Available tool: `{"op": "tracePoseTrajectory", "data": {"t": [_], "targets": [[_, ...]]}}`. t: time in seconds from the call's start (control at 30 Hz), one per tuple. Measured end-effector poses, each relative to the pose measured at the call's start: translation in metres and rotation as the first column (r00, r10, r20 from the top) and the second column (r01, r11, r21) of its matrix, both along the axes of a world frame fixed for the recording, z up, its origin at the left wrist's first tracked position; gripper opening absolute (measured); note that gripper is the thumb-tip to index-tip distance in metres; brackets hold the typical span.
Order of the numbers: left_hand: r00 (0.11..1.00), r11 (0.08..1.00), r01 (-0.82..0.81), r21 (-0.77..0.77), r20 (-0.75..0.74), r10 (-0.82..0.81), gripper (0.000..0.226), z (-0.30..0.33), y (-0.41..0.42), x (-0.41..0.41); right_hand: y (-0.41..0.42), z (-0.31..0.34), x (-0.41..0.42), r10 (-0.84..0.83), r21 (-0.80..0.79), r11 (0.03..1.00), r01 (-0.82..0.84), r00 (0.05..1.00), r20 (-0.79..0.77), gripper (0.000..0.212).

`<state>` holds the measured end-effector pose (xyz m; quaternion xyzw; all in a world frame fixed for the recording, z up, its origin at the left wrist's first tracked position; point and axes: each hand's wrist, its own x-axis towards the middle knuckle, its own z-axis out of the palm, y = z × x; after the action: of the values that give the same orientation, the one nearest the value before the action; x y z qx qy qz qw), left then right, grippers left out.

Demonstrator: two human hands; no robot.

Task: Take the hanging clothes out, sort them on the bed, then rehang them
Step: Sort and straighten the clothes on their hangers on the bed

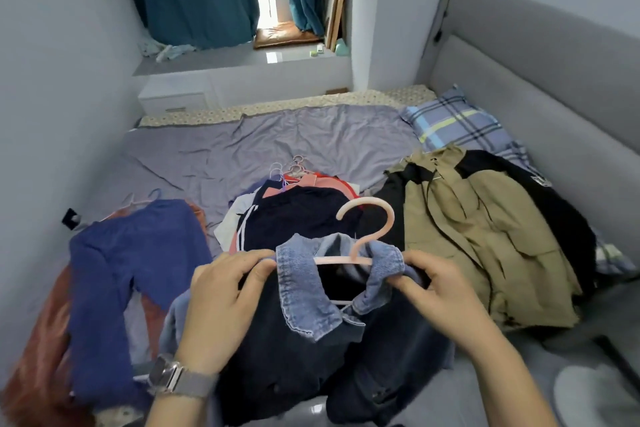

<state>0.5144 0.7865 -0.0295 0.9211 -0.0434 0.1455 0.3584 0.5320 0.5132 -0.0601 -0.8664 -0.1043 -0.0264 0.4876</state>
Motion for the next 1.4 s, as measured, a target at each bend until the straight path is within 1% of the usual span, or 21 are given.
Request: {"op": "tracePoseTrajectory", "data": {"t": [0.03,0.13,0.27,0.37,0.43,0.5,0.63,0.73,0.8,0.83,0.87,0.93,0.97,1.07,1.13,1.17,1.2,1.27,1.3,1.33,1.4], "targets": [[1.000,0.999,0.027,-0.023,0.002,-0.027,0.027,0.002,-0.015,0.003,-0.019,0.001,-0.005,-0.029,0.045,0.999,0.031,0.999,-0.033,0.003],[0.991,0.986,0.125,-0.109,-0.024,-0.128,0.021,0.003,-0.068,0.008,-0.079,0.008,-0.025,-0.108,0.118,0.986,0.118,0.990,-0.087,0.018],[0.933,0.938,0.321,-0.131,-0.124,-0.337,0.026,-0.006,-0.145,0.017,-0.158,0.011,-0.047,-0.247,0.084,0.962,0.259,0.960,-0.133,0.005],[0.870,0.889,0.438,-0.134,-0.186,-0.457,0.027,-0.012,-0.203,0.031,-0.209,0.010,-0.054,-0.327,0.022,0.943,0.332,0.936,-0.130,0.008],[0.855,0.878,0.442,-0.182,-0.211,-0.474,0.026,-0.016,-0.235,0.040,-0.237,0.012,-0.054,-0.357,-0.008,0.934,0.358,0.929,-0.100,0.007],[0.839,0.859,0.431,-0.275,-0.228,-0.494,0.026,-0.018,-0.261,0.047,-0.263,0.015,-0.050,-0.358,-0.023,0.934,0.357,0.930,-0.088,0.008],[0.780,0.808,0.418,-0.415,-0.292,-0.554,0.023,-0.016,-0.287,0.064,-0.300,0.019,-0.026,-0.297,-0.093,0.952,0.291,0.953,-0.065,0.019],[0.809,0.815,0.346,-0.464,-0.292,-0.510,0.019,-0.019,-0.291,0.086,-0.316,0.019,0.002,-0.295,-0.084,0.953,0.290,0.953,-0.061,0.024],[0.842,0.828,0.269,-0.492,-0.297,-0.450,0.005,-0.025,-0.295,0.109,-0.327,0.020,0.025,-0.336,-0.019,0.942,0.335,0.938,-0.082,0.031],[0.852,0.835,0.239,-0.495,-0.306,-0.425,0.004,-0.029,-0.298,0.123,-0.333,0.019,0.038,-0.337,-0.012,0.941,0.337,0.938,-0.088,0.033],[0.856,0.839,0.222,-0.496,-0.314,-0.411,0.008,-0.034,-0.303,0.135,-0.338,0.018,0.050,-0.320,-0.030,0.947,0.319,0.943,-0.090,0.033],[0.861,0.846,0.201,-0.494,-0.324,-0.393,0.029,-0.042,-0.314,0.155,-0.346,0.013,0.071,-0.295,-0.105,0.952,0.287,0.952,-0.076,0.032],[0.863,0.846,0.194,-0.497,-0.324,-0.388,0.033,-0.044,-0.321,0.164,-0.351,0.010,0.081,-0.304,-0.129,0.947,0.295,0.951,-0.054,0.034],[0.863,0.838,0.204,-0.506,-0.312,-0.399,0.034,-0.042,-0.346,0.190,-0.368,0.016,0.116,-0.347,-0.150,0.926,0.348,0.937,0.029,0.053],[0.880,0.819,0.200,-0.538,-0.270,-0.392,0.025,-0.032,-0.363,0.211,-0.382,0.032,0.149,-0.357,-0.164,0.916,0.367,0.930,0.090,0.057],[0.896,0.806,0.187,-0.562,-0.238,-0.374,0.018,-0.026,-0.371,0.225,-0.387,0.043,0.167,-0.355,-0.167,0.912,0.375,0.925,0.135,0.051],[0.917,0.800,0.173,-0.574,-0.203,-0.344,0.012,-0.019,-0.379,0.242,-0.392,0.054,0.187,-0.346,-0.157,0.913,0.376,0.919,0.189,0.039],[0.952,0.824,0.158,-0.545,-0.138,-0.274,0.011,-0.009,-0.393,0.281,-0.405,0.067,0.233,-0.324,-0.128,0.920,0.370,0.904,0.279,0.009],[0.965,0.840,0.148,-0.522,-0.111,-0.239,0.012,-0.009,-0.398,0.300,-0.411,0.068,0.258,-0.305,-0.128,0.927,0.353,0.907,0.291,0.007],[0.977,0.865,0.128,-0.486,-0.088,-0.194,0.013,-0.013,-0.404,0.320,-0.419,0.064,0.283,-0.279,-0.138,0.935,0.327,0.918,0.281,0.011],[0.996,0.938,0.046,-0.343,-0.060,-0.070,0.016,-0.034,-0.414,0.356,-0.437,0.043,0.335,-0.238,-0.133,0.955,0.264,0.953,0.187,0.007]]}}
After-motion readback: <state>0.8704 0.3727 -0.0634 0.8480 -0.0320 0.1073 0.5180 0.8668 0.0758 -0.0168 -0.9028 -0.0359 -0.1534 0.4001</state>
